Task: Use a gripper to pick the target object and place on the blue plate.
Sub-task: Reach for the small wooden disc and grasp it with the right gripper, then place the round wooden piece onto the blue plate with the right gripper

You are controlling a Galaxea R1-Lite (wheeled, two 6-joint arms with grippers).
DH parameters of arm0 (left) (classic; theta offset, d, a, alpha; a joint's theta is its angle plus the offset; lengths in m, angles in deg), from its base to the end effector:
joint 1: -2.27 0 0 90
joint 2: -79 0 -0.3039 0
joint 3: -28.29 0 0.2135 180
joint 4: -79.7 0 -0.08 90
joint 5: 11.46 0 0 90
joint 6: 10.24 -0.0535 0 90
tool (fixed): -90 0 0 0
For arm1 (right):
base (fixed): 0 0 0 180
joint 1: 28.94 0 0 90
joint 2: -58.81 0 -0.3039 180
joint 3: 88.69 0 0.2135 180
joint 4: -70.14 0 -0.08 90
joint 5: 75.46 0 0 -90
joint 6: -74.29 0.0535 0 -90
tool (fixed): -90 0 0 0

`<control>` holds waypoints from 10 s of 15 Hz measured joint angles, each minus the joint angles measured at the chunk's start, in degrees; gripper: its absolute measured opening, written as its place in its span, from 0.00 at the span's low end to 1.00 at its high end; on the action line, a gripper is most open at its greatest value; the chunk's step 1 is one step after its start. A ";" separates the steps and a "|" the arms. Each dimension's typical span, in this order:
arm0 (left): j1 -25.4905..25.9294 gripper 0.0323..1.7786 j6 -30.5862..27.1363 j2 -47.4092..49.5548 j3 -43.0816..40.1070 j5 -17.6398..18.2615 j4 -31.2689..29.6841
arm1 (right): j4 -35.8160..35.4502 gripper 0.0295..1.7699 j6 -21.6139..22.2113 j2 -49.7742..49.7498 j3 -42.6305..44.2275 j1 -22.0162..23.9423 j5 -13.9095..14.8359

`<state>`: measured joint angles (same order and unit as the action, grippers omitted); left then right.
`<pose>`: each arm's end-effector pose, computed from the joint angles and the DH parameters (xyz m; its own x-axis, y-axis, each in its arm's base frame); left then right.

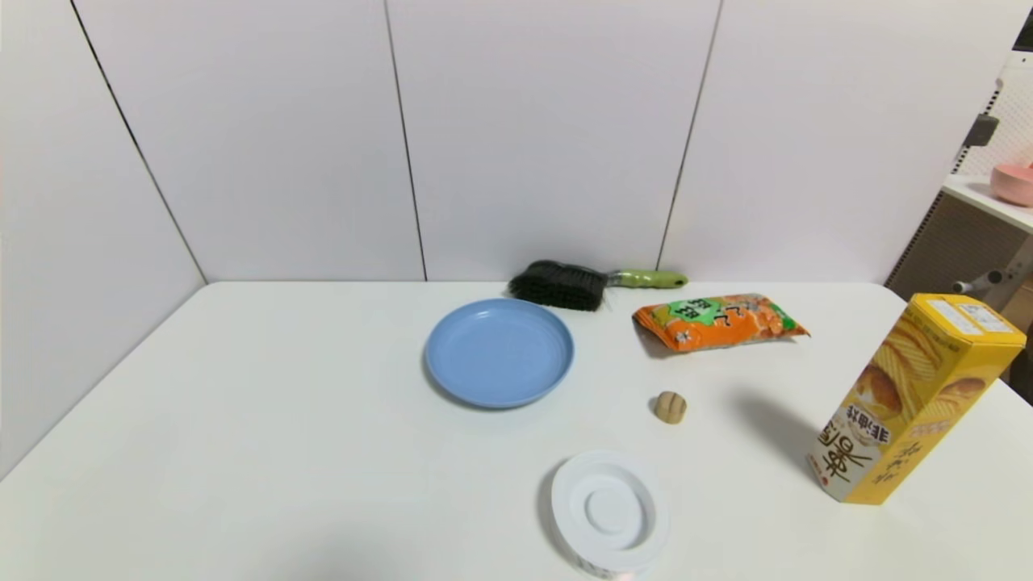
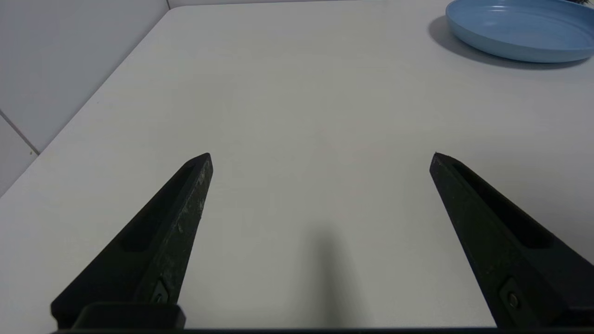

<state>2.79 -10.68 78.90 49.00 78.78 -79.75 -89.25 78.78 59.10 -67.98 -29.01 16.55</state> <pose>0.0294 0.0000 0.0758 1.0000 0.0049 0.0010 -0.0049 1.0000 0.0077 0.0297 -0.0018 0.0756 0.9994 -0.0339 -0.0033 0.0340 0.9964 0.0782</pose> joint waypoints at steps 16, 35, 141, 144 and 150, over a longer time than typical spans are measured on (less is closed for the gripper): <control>0.00 0.95 0.02 0.00 0.00 0.02 0.00 | -5.88 0.96 -1.95 43.84 25.82 -21.94 -15.37; 0.00 0.95 0.00 0.00 0.00 0.02 0.00 | 17.15 0.96 2.45 82.14 56.09 -28.37 -8.12; 0.00 0.95 0.00 0.00 0.00 0.02 0.00 | 13.87 0.25 29.39 119.49 93.94 -46.70 23.54; 0.00 0.95 -0.02 0.00 0.00 0.00 0.00 | 13.70 0.31 29.38 121.48 94.79 -46.81 23.67; 0.00 0.95 0.00 0.00 0.00 0.00 0.00 | 14.13 0.67 29.25 122.37 94.90 -45.96 23.76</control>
<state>2.79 -10.68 78.90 49.00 78.78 -79.75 -75.12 108.03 181.47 26.92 -74.97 40.31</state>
